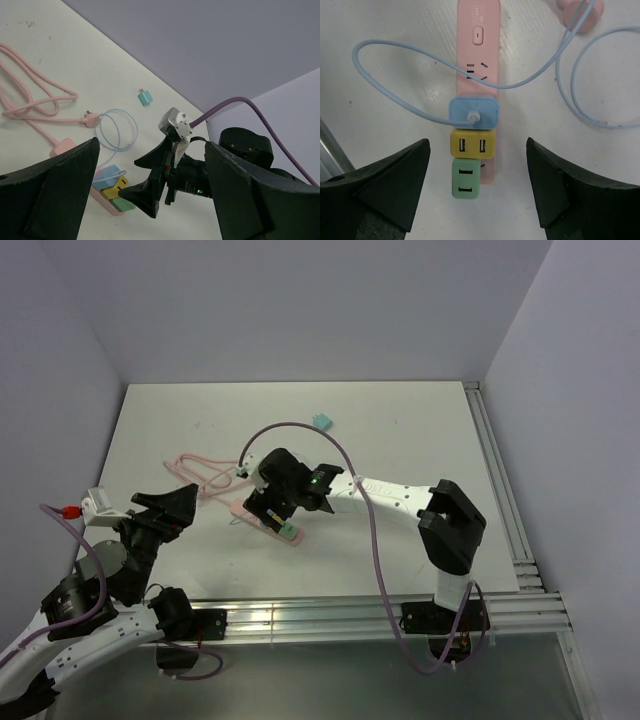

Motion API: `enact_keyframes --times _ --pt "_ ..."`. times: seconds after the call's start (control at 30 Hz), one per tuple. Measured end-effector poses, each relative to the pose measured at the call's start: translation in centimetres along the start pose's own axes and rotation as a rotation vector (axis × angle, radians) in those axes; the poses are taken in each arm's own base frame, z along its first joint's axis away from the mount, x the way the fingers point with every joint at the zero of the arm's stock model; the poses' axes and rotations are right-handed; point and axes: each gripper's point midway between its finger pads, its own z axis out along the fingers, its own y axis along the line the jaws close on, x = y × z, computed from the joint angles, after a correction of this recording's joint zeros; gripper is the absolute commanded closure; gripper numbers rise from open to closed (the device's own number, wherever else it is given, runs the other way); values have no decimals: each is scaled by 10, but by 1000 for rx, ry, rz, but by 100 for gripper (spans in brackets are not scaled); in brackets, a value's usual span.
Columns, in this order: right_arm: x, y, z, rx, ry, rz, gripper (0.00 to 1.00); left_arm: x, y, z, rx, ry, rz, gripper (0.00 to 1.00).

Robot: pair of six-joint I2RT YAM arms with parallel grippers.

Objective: Insert the plug

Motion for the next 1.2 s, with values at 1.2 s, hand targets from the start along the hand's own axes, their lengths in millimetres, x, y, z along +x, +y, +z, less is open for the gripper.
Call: enact_keyframes --times 1.2 --pt "-5 9 36 55 -22 4 36 0 1 0 -2 1 2 8"
